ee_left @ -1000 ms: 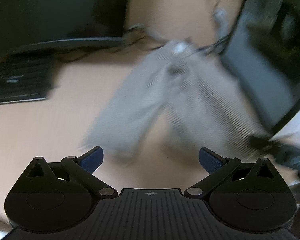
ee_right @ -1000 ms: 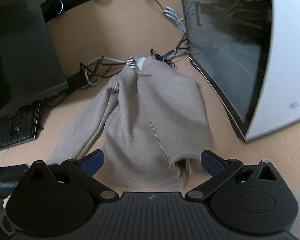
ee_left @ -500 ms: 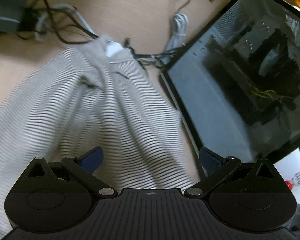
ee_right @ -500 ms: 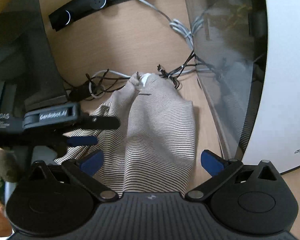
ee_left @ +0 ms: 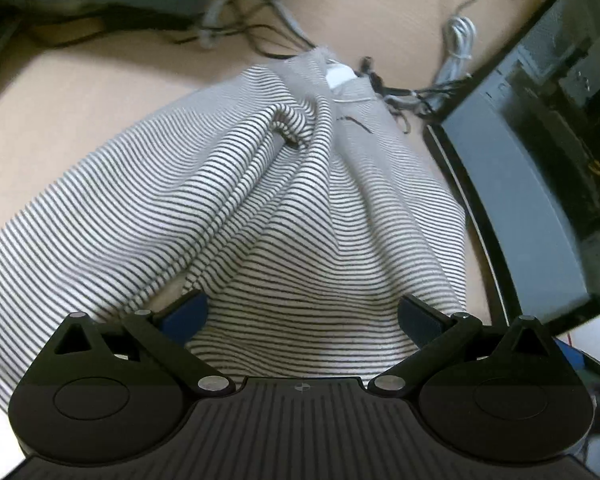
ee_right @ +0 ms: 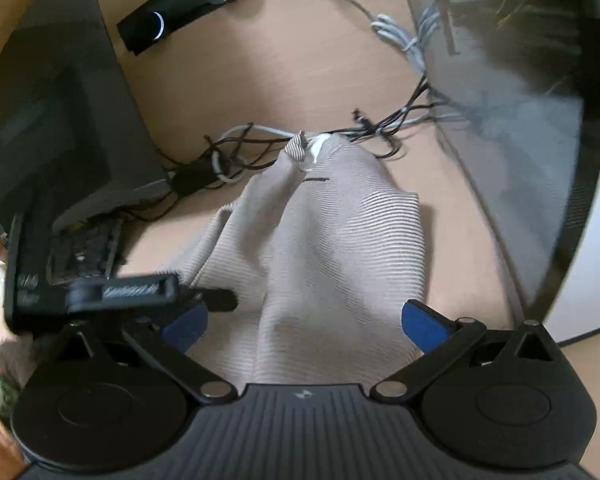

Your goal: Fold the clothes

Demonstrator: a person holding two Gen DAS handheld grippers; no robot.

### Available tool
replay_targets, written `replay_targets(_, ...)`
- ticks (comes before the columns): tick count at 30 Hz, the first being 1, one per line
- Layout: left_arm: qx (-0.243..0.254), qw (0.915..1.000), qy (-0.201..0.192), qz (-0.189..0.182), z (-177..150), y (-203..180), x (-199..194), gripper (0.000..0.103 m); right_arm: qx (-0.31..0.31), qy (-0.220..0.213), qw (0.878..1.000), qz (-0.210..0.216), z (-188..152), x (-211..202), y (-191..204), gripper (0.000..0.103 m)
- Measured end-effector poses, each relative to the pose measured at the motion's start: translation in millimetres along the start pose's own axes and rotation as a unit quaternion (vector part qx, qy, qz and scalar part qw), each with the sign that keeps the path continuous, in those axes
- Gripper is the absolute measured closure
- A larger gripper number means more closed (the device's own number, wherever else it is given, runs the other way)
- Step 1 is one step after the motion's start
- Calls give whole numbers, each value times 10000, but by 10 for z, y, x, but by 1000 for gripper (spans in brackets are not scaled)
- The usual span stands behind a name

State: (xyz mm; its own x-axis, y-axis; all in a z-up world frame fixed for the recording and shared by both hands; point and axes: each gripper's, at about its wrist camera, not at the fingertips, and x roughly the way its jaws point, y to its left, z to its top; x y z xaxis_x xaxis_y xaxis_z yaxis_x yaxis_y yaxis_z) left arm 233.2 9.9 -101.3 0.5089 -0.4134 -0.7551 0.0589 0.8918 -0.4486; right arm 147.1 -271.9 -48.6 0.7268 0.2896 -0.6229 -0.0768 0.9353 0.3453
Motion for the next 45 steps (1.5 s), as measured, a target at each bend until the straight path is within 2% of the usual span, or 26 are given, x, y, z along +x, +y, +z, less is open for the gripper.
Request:
replay_targets(4,-214,9997,5,128,-207,278,-365,0,220,71,9995,234,-28,111,131,0)
replay_targets(9,-459,9982,-126,375,-437,602,-810,0,743,291,9939,765,4,424,315,0)
replay_targets(11,-542,9938,-352,908,-468,785,-1030,0,926,419,9912,849,-10,627,388,0)
replay_targets(13,-622,9861,-572,1428,-497,969,-1250,0,1063,541,9900,746,-88,824,471,0)
replay_targets(15,-666,9800,-695,1742,-507,1157,-1457,0,1102,581,9904,597,-180,974,566,0)
replay_targets(17,-536,9785,-820,1815,-464,1178,-1587,0,851,448,9944,440,-257,980,697,0)
replay_targets(21,376,9826,-969,1541,-303,956,-1691,0,838,564,9940,410,-320,1017,755,0)
replay_targets(23,912,9819,-986,1333,-203,749,-1621,0,881,806,9917,475,-255,1016,736,0)
replay_targets(25,1432,9766,-969,1279,-101,505,-1453,0,1164,1142,9848,601,-158,998,647,0)
replay_targets(27,1854,9674,-996,1407,0,361,-1287,0,1475,963,9829,544,-45,807,534,1)
replay_targets(28,2021,9628,-1008,1482,24,328,-1228,0,1302,722,9880,409,26,685,516,1)
replay_targets(30,2126,9606,-920,1534,133,299,-1026,0,456,207,9987,-41,193,499,551,10)
replay_targets(32,2209,9595,-750,1580,226,273,-789,3,-69,2,9988,-489,314,489,539,40)
replay_targets(33,2242,9593,-629,1599,265,261,-658,4,-91,51,9987,-493,372,543,495,49)
replay_targets(34,2284,9589,-503,1605,297,243,-543,11,-107,104,9987,-490,430,600,449,57)
replay_targets(35,2326,9584,-377,1610,329,225,-428,19,-180,105,9987,-467,479,672,431,57)
replay_targets(37,2388,9554,-200,1725,394,222,-227,27,-333,102,9985,-420,577,818,399,57)
replay_targets(38,2399,9536,-149,1812,429,238,-143,37,-409,100,9983,-396,626,890,383,57)
replay_targets(39,2307,9570,-153,1752,475,288,-118,44,-408,85,9985,-369,689,943,356,57)
replay_targets(40,2204,9606,-161,1686,522,340,-99,64,-403,70,9986,-341,753,995,328,57)
replay_targets(41,1990,9672,-225,1564,563,409,-163,89,-398,55,9987,-313,817,1047,301,57)
replay_targets(43,1570,9711,-686,1660,626,543,-480,90,-389,25,9989,-257,945,1150,246,57)
replay_targets(45,1355,9668,-1202,1802,618,722,-878,90,-533,-91,9983,-214,1024,1157,220,57)
